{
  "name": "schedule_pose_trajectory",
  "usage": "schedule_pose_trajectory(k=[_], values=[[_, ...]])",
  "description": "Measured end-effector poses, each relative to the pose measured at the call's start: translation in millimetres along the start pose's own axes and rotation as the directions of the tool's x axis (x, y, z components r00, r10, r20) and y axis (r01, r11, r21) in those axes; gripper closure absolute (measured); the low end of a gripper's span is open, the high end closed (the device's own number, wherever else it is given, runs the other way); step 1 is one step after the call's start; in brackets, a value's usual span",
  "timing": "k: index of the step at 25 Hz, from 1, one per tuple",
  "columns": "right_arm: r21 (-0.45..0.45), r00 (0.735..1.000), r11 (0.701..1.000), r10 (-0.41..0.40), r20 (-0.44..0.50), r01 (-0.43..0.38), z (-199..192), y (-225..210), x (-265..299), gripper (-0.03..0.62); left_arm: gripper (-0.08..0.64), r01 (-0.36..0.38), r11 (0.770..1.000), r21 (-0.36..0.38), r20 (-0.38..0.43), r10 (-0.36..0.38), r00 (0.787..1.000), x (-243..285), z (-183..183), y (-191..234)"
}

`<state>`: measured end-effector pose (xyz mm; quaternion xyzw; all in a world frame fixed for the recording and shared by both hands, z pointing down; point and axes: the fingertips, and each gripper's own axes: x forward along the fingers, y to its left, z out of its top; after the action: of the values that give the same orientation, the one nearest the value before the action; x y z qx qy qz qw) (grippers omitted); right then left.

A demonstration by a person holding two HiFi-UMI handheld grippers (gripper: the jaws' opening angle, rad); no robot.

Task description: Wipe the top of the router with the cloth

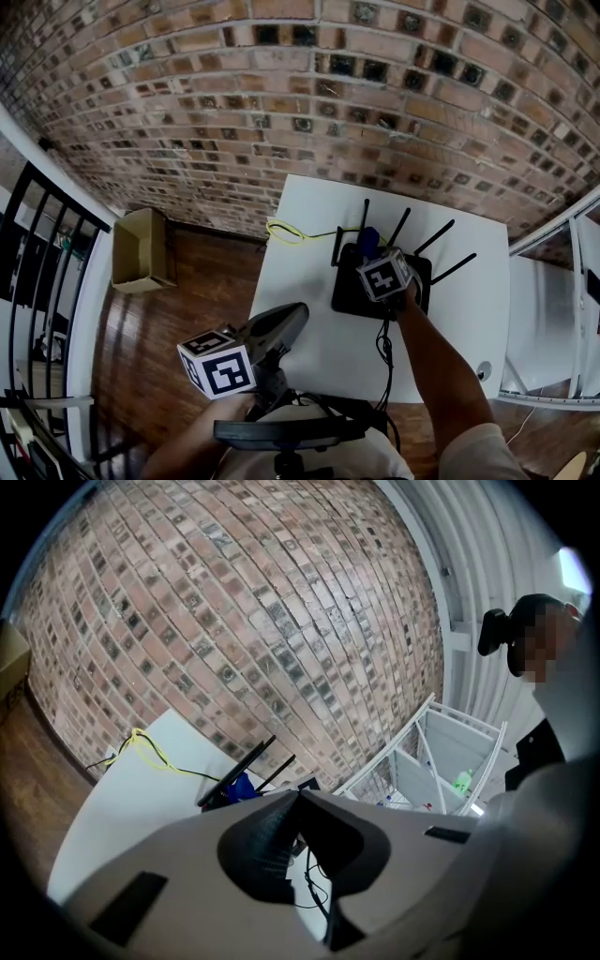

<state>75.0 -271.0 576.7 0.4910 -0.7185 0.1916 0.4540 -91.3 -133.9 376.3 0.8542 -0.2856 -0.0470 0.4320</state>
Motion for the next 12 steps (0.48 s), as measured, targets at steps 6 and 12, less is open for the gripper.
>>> schedule_pose_trajectory(k=[6,12], values=[[-0.018,1.0,1.0,0.003,0.026,-0.003,8.2,-2.3,-9.4,0.483,0.542,0.014,1.0,0.005,-0.006,-0.014,1.0,2.4,-2.1,-6.0],[-0.063,0.986,0.997,-0.026,0.162,0.037,24.1,-12.0,-61.5,0.484,0.541,0.032,0.999,0.011,-0.008,-0.031,0.999,4.5,-0.2,-11.6]])
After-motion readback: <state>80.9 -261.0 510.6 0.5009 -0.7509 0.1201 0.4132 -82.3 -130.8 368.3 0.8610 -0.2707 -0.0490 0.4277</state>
